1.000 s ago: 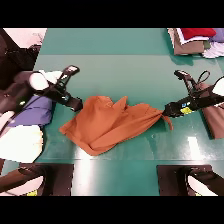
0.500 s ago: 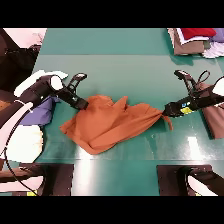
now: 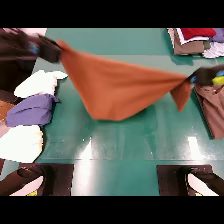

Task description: Fold the shirts.

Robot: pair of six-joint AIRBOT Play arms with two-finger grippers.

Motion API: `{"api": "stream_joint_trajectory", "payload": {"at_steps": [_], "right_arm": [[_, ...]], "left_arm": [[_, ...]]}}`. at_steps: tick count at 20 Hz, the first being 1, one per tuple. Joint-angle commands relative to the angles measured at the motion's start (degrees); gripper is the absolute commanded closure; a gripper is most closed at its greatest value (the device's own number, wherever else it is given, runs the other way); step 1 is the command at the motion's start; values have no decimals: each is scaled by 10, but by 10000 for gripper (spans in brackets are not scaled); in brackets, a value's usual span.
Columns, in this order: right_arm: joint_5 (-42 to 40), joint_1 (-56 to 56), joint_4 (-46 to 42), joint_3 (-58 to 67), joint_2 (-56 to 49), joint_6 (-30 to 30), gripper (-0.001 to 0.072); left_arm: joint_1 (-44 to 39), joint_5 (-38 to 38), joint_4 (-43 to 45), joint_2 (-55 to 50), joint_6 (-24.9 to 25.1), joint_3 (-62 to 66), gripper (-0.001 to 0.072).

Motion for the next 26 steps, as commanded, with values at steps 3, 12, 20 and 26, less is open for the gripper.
{"api": "stream_joint_trajectory", "payload": {"at_steps": [3,12,20,26], "right_arm": [[6,-24,-1,220,0,-1,695],[18,-24,-12,365,20,0,695],[123,-17,-91,308,-76,12,696],[138,8,-91,315,-326,-4,696]], "left_arm": [[1,19,17,111,-2,130,682],[1,31,-73,114,0,322,682],[1,-65,30,41,-28,70,682],[1,-43,45,-155,-28,-57,682]]}}
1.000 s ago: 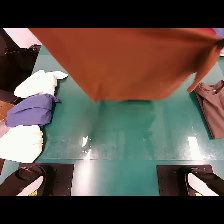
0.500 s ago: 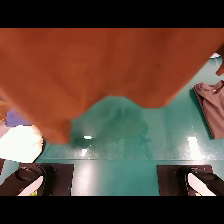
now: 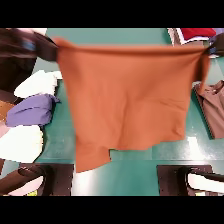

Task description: Fold the shirts.

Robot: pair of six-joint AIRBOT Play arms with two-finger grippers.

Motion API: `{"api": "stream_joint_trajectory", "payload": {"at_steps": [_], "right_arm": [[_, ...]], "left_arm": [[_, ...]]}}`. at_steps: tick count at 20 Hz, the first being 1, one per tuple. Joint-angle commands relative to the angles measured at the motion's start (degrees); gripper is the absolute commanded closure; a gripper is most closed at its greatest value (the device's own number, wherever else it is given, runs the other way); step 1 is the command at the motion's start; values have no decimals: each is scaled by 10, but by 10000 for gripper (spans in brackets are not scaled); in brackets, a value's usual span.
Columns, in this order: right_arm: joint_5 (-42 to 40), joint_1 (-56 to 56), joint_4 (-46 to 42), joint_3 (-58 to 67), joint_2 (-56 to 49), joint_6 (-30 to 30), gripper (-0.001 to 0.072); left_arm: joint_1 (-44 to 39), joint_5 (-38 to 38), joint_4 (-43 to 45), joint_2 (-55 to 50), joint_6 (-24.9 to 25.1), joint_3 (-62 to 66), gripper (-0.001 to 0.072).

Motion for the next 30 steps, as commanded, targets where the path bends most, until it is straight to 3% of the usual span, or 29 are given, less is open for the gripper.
{"api": "stream_joint_trajectory", "payload": {"at_steps": [1,6,11,12,13,14,19,22,25,30], "right_arm": [[-11,9,2,2,-136,-12,696],[-128,9,4,2,-234,-11,695],[-201,9,7,2,-250,-11,688],[-201,9,7,2,-250,-11,581],[-198,9,7,2,-250,-11,373],[-191,8,7,3,-249,-11,321],[-68,6,9,-4,-216,-34,343],[-36,-3,101,-93,-148,-50,356],[-51,-21,214,-221,-61,-72,356],[-70,-54,221,-433,90,-80,356]], "left_arm": [[0,28,28,-120,-5,-51,682],[0,132,89,-226,-38,-51,682],[0,176,127,-243,-70,-51,679],[0,175,129,-243,-77,-51,485],[0,169,129,-243,-87,-51,247],[0,153,130,-243,-93,-48,205],[61,27,113,-189,-95,-11,207],[126,-74,42,-132,-59,-25,207],[179,-85,-46,-51,-38,-134,207],[197,-103,-118,61,-31,-381,206]]}}
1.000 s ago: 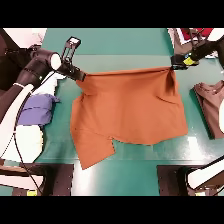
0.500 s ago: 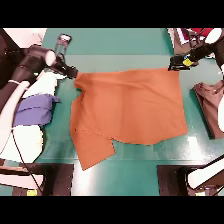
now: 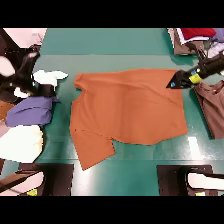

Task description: Fold the shirts.

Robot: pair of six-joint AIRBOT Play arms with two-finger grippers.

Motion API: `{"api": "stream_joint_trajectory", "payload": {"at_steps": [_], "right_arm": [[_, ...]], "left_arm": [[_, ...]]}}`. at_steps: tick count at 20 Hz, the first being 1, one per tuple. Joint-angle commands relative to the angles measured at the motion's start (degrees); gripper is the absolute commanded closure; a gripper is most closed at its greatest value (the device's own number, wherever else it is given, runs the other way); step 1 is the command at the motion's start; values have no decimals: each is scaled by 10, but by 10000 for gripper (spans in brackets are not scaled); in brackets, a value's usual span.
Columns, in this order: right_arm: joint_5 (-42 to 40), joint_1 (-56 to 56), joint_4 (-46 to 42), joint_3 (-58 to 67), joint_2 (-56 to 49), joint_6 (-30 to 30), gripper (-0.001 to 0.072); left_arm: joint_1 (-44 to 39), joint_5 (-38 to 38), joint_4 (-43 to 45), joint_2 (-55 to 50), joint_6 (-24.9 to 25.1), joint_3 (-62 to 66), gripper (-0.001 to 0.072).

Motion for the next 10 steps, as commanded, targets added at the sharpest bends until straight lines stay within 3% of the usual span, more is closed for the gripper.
{"api": "stream_joint_trajectory", "payload": {"at_steps": [1,10], "right_arm": [[-3,-29,43,-139,105,-13,355],[-3,-131,70,-293,262,-21,355]], "left_arm": [[15,-24,-82,67,8,-157,206],[15,122,-224,70,43,-321,207]]}}
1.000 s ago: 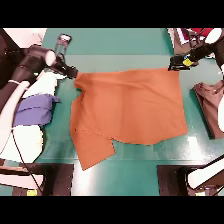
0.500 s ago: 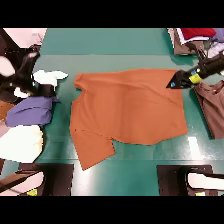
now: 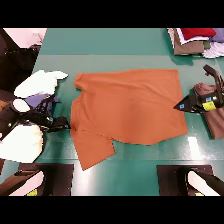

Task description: Fold the shirts.

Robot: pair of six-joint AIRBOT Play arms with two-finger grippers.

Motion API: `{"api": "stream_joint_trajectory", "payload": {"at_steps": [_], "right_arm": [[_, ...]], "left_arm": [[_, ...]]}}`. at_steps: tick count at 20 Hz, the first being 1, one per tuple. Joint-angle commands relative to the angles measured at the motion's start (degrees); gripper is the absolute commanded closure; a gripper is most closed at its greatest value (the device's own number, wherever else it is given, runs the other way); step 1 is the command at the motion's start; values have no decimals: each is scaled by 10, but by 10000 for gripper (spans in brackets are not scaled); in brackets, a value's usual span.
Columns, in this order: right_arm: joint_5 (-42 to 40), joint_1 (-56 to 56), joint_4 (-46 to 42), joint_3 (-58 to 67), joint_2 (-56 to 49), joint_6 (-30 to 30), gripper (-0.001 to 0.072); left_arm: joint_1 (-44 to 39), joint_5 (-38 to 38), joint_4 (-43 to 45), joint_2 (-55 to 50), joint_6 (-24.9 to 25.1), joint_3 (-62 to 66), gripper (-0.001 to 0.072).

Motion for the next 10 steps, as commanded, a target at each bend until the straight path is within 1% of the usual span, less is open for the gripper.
{"api": "stream_joint_trajectory", "payload": {"at_steps": [1,5,8,9,10], "right_arm": [[1,-41,6,-48,52,-1,354],[-1,-75,5,-71,71,-1,354],[-1,-96,4,-91,72,-1,354],[0,-105,0,-98,72,-1,354],[0,-115,-2,-108,72,-1,355]], "left_arm": [[0,64,-69,2,23,-43,207],[-41,94,-64,-4,21,-44,207],[-52,116,-65,-4,4,-43,210],[-52,116,-65,-4,4,-43,389],[-52,113,-65,-4,4,-42,648]]}}
